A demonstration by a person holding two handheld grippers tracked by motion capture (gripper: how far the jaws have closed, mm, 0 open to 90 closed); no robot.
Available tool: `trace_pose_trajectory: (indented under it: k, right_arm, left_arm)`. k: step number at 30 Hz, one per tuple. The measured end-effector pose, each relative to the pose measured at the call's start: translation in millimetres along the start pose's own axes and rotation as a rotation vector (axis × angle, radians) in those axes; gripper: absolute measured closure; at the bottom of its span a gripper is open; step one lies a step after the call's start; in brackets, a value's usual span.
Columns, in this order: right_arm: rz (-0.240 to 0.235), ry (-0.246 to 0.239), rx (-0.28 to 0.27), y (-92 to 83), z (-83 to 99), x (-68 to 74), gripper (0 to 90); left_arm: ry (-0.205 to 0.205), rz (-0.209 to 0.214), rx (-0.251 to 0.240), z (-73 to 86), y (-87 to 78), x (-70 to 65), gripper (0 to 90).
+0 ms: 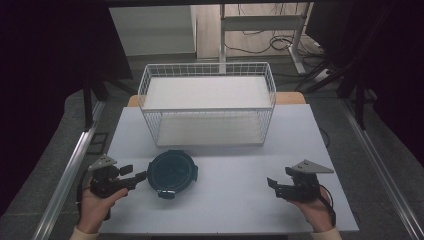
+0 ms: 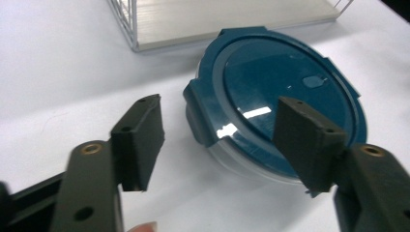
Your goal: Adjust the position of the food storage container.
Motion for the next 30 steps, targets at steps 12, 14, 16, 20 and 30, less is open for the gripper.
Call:
trace_pose_trajectory:
  k: [12,14,16,20,30]
  right_arm:
    - [0.031,-0.040,0.028,6.5,4.6,0.5,21.1]
    - [0.034,-0.041,0.030,6.5,4.8,0.1,21.2]
    - [0.035,-0.040,0.031,6.6,5.1,-0.5,21.1]
    - [0.039,-0.042,0.033,7.0,5.5,-0.4,21.1]
    - [0.050,-0.055,0.052,9.9,8.1,0.2,21.0]
  left_arm:
    - [-0.042,-0.018,0.065,8.3,0.2,17.3,74.0]
    - [-0.043,-0.026,0.067,8.8,0.3,18.1,81.0]
    - [-0.042,-0.033,0.067,9.4,0.4,19.5,85.6]
    - [-0.050,0.004,0.095,14.2,4.3,23.8,90.0]
    - [-0.063,0.002,0.110,18.5,10.6,27.7,90.0]
Point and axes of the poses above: each handheld gripper's, and its own axes: y roughly forward along the jaws, z roughly out of its underside, x roughly to its left, the point moved 5 cm from there along y, roughly forward along the jaws, and after that the axes turned 13 degrees about z, right-handed, at the moved point
